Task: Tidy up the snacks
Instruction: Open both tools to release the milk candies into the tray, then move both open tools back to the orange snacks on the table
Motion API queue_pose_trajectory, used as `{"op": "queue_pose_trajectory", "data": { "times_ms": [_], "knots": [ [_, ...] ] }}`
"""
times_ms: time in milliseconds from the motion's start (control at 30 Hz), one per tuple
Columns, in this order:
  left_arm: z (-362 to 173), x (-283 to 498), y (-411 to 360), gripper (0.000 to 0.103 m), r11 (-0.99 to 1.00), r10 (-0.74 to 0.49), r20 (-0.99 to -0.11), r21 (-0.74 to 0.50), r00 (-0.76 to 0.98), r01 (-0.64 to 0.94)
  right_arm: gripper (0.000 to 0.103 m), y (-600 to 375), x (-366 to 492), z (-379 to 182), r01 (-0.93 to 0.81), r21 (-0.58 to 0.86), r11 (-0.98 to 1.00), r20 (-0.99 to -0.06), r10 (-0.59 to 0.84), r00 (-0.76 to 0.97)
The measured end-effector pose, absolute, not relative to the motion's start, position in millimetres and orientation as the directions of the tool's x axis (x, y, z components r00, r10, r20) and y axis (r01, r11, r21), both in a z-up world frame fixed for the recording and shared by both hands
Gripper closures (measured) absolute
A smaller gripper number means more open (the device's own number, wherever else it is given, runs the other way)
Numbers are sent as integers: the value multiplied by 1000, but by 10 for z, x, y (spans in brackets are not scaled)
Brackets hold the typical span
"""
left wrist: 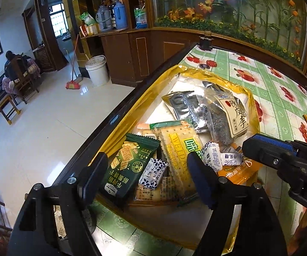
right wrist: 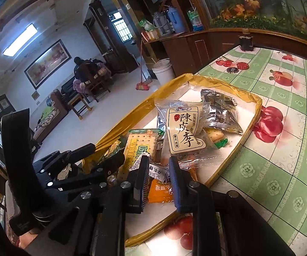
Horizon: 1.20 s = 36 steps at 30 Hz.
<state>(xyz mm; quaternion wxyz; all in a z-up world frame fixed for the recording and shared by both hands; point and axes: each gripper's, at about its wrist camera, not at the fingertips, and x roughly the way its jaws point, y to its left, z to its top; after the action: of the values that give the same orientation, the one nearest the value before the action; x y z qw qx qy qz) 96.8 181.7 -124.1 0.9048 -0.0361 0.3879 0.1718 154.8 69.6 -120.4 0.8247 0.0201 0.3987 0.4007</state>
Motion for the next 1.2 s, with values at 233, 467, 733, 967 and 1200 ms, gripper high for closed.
{"op": "queue_pose_trajectory", "data": {
  "times_ms": [233,467,733,967,1200],
  "knots": [
    [-1187,964,1726,26,941,285,-707,79,648,-328,76,558,1518,-1158,-634,362,684,-630,680,375],
    [-1139,953,1636,26,947,267,-708,68,654,-314,68,280,1512,-1161,-602,372,706,-622,671,404],
    [-1092,1017,1298,26,969,211,-712,59,669,-242,52,-430,1580,-1240,-487,381,786,-623,608,493],
    [-1131,1100,848,26,988,140,-735,63,664,-139,40,-1628,1752,-1304,-248,391,887,-620,452,641],
    [-1219,1119,457,26,998,54,-774,36,630,-42,35,-2583,2148,-1246,-25,331,943,-619,237,749]
  ]
}}
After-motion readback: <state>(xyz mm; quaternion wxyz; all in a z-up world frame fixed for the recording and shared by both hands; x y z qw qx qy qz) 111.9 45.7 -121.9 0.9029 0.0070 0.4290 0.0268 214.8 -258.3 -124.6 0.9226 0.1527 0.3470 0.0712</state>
